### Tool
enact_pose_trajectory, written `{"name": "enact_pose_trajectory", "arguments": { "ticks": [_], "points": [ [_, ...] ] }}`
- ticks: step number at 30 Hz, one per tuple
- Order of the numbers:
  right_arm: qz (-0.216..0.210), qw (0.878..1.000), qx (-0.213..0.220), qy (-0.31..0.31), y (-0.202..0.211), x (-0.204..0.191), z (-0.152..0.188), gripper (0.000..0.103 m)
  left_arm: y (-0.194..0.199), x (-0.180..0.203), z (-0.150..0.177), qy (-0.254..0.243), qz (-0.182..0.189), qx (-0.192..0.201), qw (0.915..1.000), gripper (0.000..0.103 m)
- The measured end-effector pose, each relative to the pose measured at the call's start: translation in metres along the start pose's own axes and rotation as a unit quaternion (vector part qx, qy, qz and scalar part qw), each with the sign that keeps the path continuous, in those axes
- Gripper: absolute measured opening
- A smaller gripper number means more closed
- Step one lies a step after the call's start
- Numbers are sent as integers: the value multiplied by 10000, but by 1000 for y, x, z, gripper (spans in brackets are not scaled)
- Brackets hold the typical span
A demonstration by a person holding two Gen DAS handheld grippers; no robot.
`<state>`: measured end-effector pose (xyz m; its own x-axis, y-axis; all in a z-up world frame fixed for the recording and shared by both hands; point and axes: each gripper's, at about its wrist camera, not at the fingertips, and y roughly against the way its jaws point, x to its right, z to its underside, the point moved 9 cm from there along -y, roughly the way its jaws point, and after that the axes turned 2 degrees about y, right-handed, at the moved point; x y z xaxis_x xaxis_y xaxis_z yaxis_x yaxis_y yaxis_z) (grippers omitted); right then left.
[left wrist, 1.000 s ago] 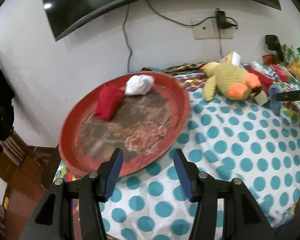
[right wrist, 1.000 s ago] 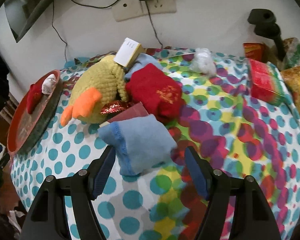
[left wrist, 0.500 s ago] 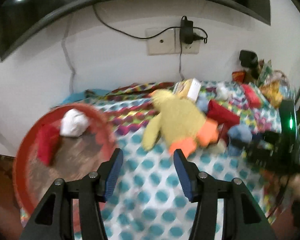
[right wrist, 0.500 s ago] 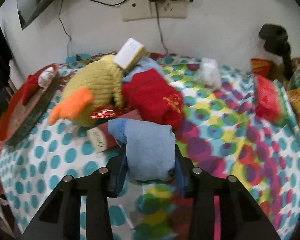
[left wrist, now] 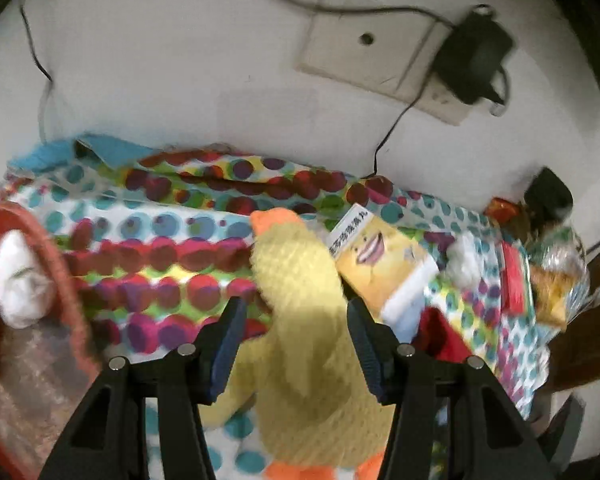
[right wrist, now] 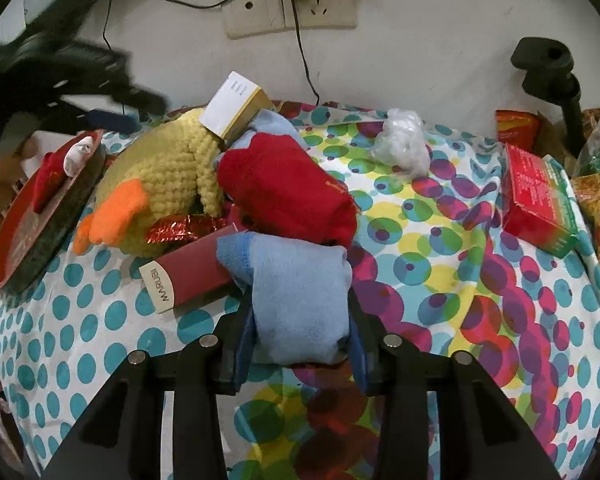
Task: Organize objects
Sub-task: 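Grasp the yellow knitted duck with the left gripper and lift it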
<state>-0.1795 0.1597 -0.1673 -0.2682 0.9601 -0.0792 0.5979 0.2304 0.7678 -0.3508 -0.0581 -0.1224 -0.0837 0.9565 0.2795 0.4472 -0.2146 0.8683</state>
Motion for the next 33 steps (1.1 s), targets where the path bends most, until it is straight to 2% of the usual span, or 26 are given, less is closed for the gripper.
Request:
{"name": "enact_pose_trajectory", "arguments": {
  "ticks": [4, 7, 10, 13, 17, 20, 23, 25, 26, 27, 33],
  "points": [
    [-137, 9999, -18, -102, 0, 2, 0, 38, -27, 10, -4, -85, 93, -325, 9994, 54],
    [-176, 9997, -8, -155, 0, 2, 1, 38, -39, 16, -6, -448, -224, -278, 9984, 55],
    [-161, 9998, -11, -143, -1, 3, 1, 38, -42, 16, -5, -540, -356, -161, 9978, 56],
    [-184, 9997, -7, -163, -1, 3, 1, 39, -46, 8, -1, -456, -285, -101, 9985, 57],
    [-165, 9998, -10, -146, -1, 3, 1, 39, -49, 1, 3, -24, 23, -203, 9998, 59],
    [-174, 9997, -12, -148, -1, 2, 1, 40, -57, -1, 4, 164, -21, -345, 9993, 68],
    [-169, 9998, -11, -145, -1, 3, 1, 40, -61, 2, 4, 153, 29, -255, 9996, 68],
    [-162, 9998, -10, -145, -1, 3, 1, 40, -58, 4, 3, 2, -65, -64, 10000, 65],
    [-161, 9998, -11, -145, -1, 3, 1, 40, -58, 8, 3, -77, -62, -4, 10000, 57],
    [-156, 9998, -11, -140, -1, 2, 2, 40, -56, 11, 3, -170, -101, 48, 9998, 53],
    [-148, 9998, -11, -135, -1, 3, 2, 40, -42, 21, 4, -422, -216, 342, 9983, 48]
  ]
}}
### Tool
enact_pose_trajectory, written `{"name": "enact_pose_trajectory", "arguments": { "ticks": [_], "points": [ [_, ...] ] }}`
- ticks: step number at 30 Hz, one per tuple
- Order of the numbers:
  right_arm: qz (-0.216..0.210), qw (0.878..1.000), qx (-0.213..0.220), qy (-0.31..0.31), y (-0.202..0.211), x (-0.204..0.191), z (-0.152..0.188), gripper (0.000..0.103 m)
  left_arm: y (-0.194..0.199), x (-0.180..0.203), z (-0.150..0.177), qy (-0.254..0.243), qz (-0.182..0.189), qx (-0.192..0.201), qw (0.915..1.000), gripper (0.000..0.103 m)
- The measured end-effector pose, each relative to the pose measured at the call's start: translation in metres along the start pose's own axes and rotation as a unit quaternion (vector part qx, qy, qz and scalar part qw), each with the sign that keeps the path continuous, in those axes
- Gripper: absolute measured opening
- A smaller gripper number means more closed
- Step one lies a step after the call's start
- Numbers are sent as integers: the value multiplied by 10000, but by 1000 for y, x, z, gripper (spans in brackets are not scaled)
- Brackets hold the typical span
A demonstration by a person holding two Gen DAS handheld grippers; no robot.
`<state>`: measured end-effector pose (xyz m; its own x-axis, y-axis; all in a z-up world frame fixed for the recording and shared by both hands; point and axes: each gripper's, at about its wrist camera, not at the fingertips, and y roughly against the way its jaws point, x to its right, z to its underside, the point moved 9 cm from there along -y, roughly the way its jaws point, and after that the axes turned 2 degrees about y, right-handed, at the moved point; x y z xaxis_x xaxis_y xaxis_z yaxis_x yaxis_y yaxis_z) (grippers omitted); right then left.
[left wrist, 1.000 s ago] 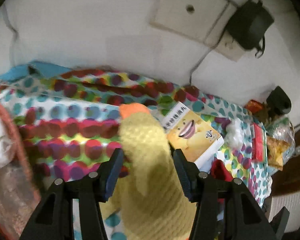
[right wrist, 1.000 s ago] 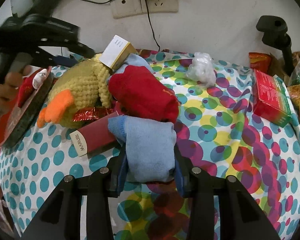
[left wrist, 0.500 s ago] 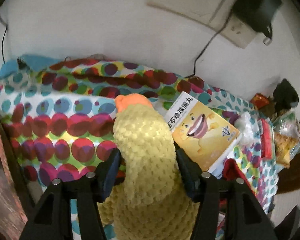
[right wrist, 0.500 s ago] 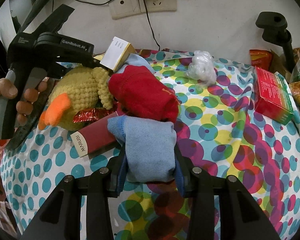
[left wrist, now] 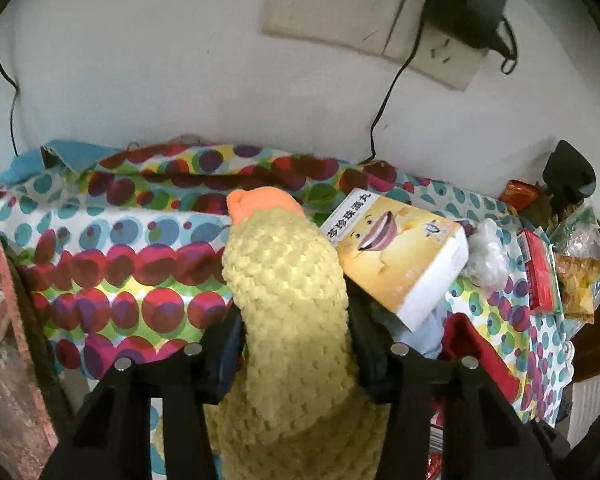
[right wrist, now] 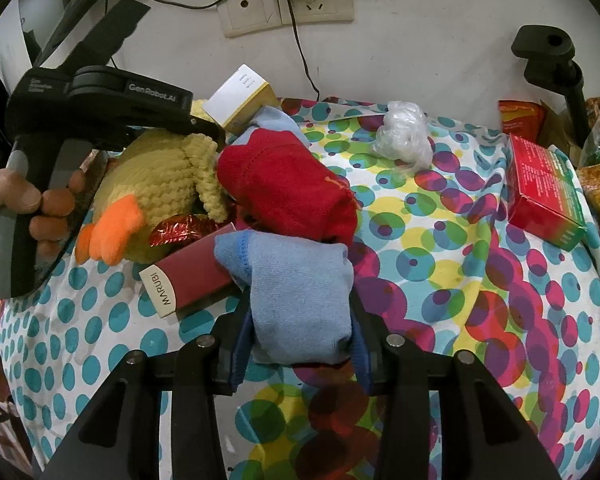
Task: Organize objects
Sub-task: 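Grasp the yellow knitted duck with the left gripper and lift it, then carry the yellow duck over the red tray and release it there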
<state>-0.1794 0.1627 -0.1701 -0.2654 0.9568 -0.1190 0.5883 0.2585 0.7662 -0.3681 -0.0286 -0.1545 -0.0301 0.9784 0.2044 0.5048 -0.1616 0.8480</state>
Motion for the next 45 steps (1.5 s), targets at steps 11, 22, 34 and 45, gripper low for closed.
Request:
{"name": "enact_pose_trajectory", "arguments": {
  "ticks": [11, 22, 34, 45],
  "points": [
    [71, 10000, 0, -8, -1, 3, -1, 40, 59, -1, 9, -204, -4, 813, 9965, 47],
    [88, 10000, 16, -40, 1, 4, -2, 40, 130, 0, 36, -420, -6, 1229, 9915, 47],
    [131, 9999, 6, -10, 0, 5, -2, 40, 207, -22, 58, -554, -331, 1575, 9854, 46],
    [154, 9999, 4, 3, 0, 4, -1, 40, 291, -64, 58, -798, -1139, 2016, 9695, 46]
  ]
}}
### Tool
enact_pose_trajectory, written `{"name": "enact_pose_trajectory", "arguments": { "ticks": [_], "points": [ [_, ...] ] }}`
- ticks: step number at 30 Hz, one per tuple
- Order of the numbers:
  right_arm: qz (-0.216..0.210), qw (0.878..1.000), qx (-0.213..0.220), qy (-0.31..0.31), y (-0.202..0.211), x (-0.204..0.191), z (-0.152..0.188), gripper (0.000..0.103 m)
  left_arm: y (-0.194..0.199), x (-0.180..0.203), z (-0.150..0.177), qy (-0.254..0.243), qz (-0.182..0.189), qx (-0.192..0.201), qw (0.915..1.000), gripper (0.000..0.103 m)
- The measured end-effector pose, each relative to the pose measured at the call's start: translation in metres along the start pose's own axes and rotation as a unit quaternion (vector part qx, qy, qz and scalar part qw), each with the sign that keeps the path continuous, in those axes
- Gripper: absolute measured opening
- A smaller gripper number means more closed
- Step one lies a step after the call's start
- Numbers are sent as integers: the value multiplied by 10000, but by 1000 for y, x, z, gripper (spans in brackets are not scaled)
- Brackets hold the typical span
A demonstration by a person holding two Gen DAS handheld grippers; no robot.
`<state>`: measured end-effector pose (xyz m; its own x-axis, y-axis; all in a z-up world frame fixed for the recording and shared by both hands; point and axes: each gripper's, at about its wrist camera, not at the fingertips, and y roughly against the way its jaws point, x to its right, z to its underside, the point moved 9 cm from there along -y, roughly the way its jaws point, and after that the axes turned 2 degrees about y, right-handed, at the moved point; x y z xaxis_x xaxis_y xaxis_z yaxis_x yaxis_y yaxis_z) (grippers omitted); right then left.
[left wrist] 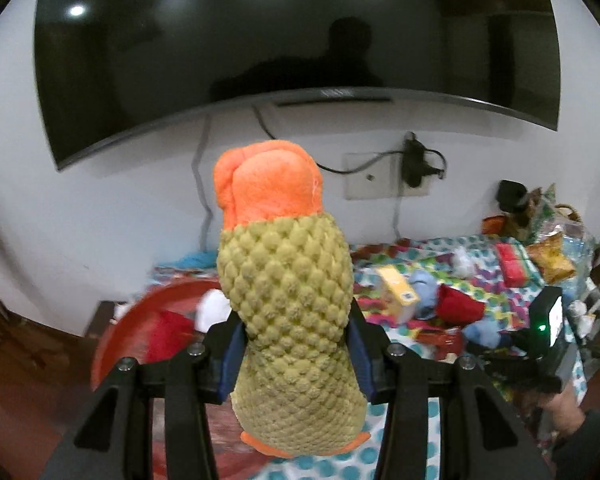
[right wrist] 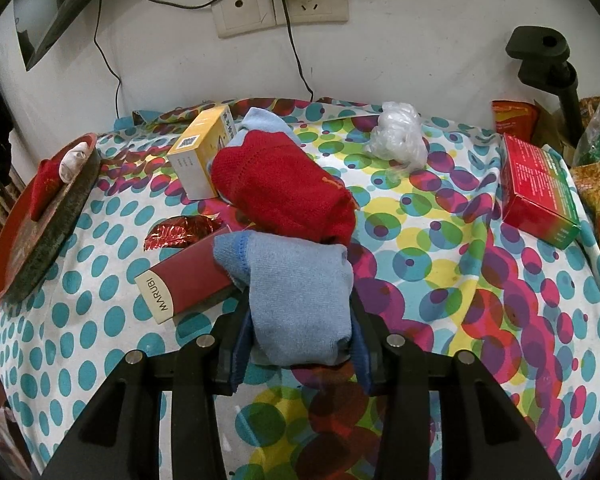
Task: Organize objects
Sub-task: 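Carry the yellow duck over the red tray and release it there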
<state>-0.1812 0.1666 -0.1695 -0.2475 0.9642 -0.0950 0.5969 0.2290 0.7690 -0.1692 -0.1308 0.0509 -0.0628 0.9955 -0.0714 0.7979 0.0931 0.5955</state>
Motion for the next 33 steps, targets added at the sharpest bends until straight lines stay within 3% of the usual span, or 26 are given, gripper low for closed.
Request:
{"name": "enact_pose_trajectory", "arguments": {
  "ticks": [9, 22, 28, 33],
  "points": [
    [14, 10000, -1, 8, 1, -1, 1, 40, 15, -84, -2, 209, -698, -129, 9973, 46],
    [72, 10000, -12, 50, 0, -2, 1, 40, -31, -210, 20, 542, -1474, -664, 9854, 46],
    [80, 10000, -15, 58, 0, -3, 1, 40, -79, -239, 47, 515, -1515, -1248, 9792, 46],
    [163, 9997, -42, 152, -1, -4, 1, 42, -112, -243, 56, 424, -1328, -1414, 9801, 46]
  ]
}}
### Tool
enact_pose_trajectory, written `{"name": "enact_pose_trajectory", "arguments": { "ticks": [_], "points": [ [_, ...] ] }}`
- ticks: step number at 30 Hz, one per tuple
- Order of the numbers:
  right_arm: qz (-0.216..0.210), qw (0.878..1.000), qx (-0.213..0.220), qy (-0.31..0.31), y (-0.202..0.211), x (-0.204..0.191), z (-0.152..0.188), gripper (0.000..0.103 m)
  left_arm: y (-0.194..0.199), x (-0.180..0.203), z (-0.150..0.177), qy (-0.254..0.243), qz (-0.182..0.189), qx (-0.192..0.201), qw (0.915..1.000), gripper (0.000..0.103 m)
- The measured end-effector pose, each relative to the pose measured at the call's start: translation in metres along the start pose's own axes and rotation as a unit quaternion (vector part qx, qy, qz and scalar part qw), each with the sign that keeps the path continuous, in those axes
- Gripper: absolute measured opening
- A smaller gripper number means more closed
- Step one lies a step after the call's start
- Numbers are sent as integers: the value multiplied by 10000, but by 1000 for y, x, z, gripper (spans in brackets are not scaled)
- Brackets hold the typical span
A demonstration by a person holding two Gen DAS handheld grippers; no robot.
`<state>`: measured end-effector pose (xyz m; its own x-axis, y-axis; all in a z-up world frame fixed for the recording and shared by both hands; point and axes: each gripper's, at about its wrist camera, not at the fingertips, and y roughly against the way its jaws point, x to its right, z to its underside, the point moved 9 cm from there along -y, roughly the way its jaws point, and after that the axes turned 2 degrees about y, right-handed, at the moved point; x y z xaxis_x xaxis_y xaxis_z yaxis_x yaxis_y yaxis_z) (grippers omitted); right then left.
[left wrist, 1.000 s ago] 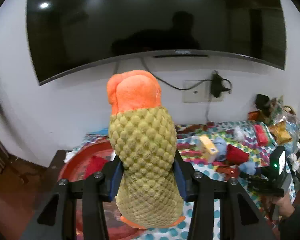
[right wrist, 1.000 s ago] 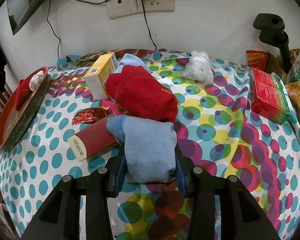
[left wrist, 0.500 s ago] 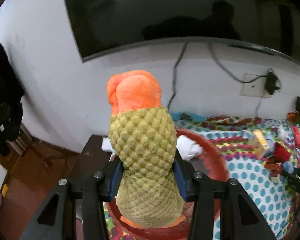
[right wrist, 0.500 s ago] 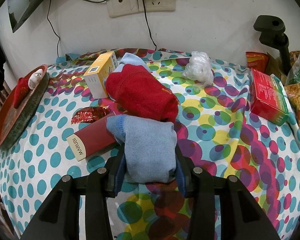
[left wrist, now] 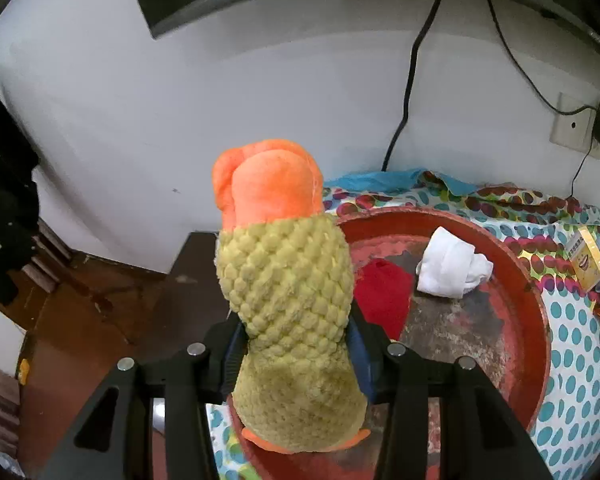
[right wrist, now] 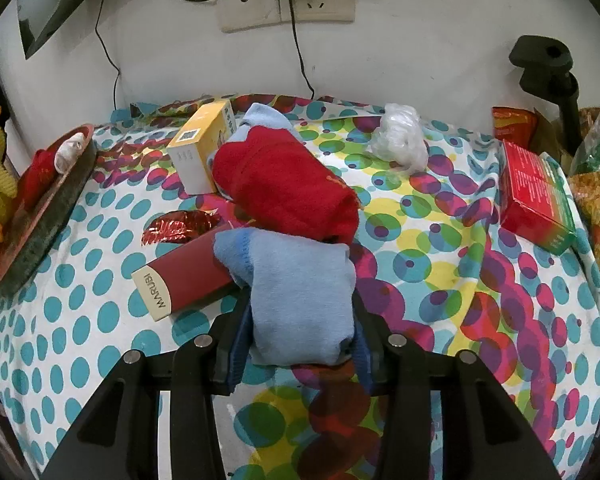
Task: Organize objects
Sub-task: 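Carry the yellow duck over the red tray and release it there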
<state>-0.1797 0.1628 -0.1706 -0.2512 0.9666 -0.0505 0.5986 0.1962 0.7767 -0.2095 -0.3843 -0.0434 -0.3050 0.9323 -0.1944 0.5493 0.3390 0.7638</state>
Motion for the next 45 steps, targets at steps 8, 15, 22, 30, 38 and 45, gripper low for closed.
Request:
{"name": "enact_pose_trajectory", "arguments": {
  "ticks": [8, 15, 22, 30, 38, 45],
  "points": [
    [48, 10000, -12, 42, 0, -1, 0, 42, -32, 16, -8, -67, 59, 13, 10000, 46],
    [53, 10000, -14, 42, 0, -1, 1, 43, -49, 17, -12, 16, -203, 95, 9997, 54],
    [110, 9998, -46, 132, -1, -5, 1, 45, -57, 10, -11, 356, -120, 105, 9992, 54],
    [123, 9998, -50, 141, -1, -4, 1, 45, -20, -6, -3, 767, -92, 567, 9954, 54],
    [-82, 9999, 16, -87, 1, 0, -1, 42, 56, 21, 68, 792, 143, 805, 9935, 54],
    [-5, 10000, 5, -65, 1, 1, -1, 44, 115, 63, 144, 568, 400, 847, 9940, 54]
  ]
}}
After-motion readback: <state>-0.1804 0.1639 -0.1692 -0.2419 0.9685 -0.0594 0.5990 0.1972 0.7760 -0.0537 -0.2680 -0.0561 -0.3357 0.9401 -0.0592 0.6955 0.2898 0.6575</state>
